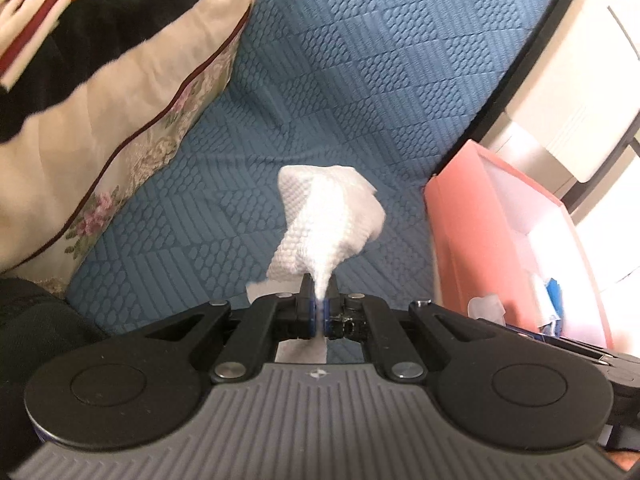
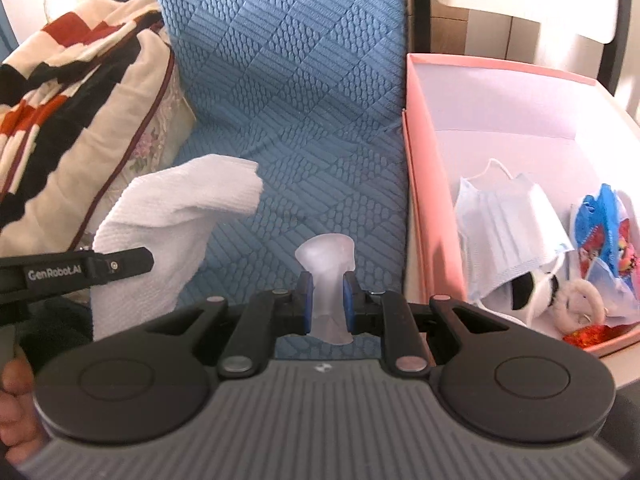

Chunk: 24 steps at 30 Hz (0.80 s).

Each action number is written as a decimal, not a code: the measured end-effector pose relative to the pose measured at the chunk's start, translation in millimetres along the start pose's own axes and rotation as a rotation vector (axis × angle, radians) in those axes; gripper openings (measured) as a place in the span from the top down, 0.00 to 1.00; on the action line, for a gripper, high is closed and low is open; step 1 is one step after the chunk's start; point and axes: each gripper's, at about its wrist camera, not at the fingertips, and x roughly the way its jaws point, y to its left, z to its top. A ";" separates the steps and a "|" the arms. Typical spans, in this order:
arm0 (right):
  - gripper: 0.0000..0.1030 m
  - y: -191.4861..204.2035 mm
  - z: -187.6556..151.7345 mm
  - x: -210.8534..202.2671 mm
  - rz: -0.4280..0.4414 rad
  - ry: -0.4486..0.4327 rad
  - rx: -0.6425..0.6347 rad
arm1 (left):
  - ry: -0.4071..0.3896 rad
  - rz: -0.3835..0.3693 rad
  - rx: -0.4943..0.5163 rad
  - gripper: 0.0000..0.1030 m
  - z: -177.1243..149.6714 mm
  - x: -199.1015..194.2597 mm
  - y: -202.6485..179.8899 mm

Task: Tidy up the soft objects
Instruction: 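Carry the tissue and plastic piece with both tools over the pink box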

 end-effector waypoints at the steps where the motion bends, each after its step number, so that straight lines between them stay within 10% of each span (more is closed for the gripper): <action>1: 0.81 -1.8 0.8 -3.2 0.002 -0.002 0.002 | -0.003 -0.002 0.005 0.96 1.8 -2.9 -4.3; 24: 0.81 -73.2 61.9 -70.5 0.000 -0.114 0.001 | -0.053 -0.069 0.121 0.95 71.5 -41.8 -138.6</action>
